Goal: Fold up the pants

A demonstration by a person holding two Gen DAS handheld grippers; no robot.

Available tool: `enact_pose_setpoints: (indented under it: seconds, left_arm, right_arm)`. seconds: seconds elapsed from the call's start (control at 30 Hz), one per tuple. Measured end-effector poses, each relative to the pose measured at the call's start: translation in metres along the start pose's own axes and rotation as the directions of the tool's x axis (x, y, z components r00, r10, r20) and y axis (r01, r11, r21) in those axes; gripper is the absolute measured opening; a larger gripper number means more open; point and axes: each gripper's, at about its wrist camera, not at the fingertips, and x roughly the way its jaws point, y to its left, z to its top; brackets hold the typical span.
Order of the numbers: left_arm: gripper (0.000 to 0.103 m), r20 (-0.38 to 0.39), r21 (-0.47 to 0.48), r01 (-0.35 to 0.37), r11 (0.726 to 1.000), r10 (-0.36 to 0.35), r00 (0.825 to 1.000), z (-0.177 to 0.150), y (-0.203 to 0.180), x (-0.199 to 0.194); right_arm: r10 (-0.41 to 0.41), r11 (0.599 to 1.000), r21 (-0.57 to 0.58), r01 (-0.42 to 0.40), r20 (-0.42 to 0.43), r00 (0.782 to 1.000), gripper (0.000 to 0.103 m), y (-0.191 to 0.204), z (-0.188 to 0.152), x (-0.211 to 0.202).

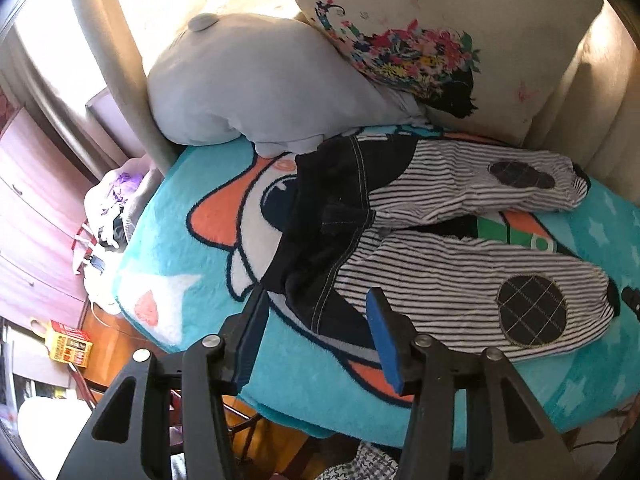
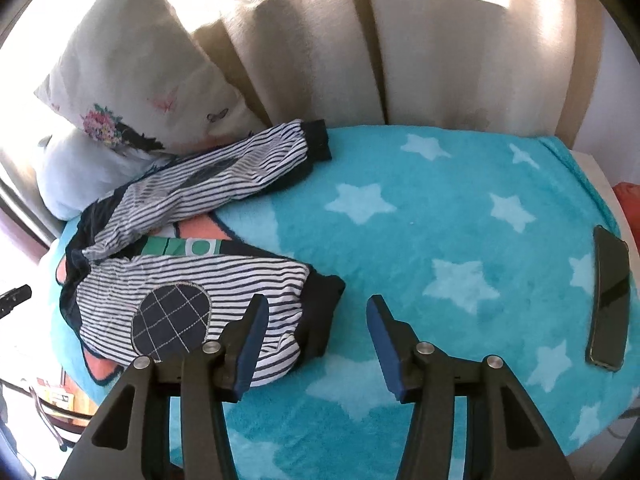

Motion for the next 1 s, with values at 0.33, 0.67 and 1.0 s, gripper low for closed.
enact_pose_setpoints:
  seconds: [0.33, 0.67, 1.0]
  left_arm:
    - [0.051, -0.033, 0.01, 0.011, 1.0, -0.01, 0.999, 0.003, 0.011, 0.016]
    - [0.051, -0.078, 0.01, 0.056, 0.998, -0.056, 0.995, 0.027, 0.018, 0.047]
    - [0.051, -0.093, 0.048, 0.174, 0.984, -0.169, 0.981, 0.057, 0.028, 0.068]
  right_arm:
    - [0.026, 1.0, -0.016, -0.026, -0.038, 0.999, 0.055, 0.028, 0.011, 0.021]
    - [-0.025, 0.999, -0.039, 0.024, -0.032, 0.999, 0.059, 0.047, 0.032, 0.026]
    - [-0.04, 0.998, -0.057, 0.037, -0.05, 0.998, 0.059, 0.059, 0.051, 0.043]
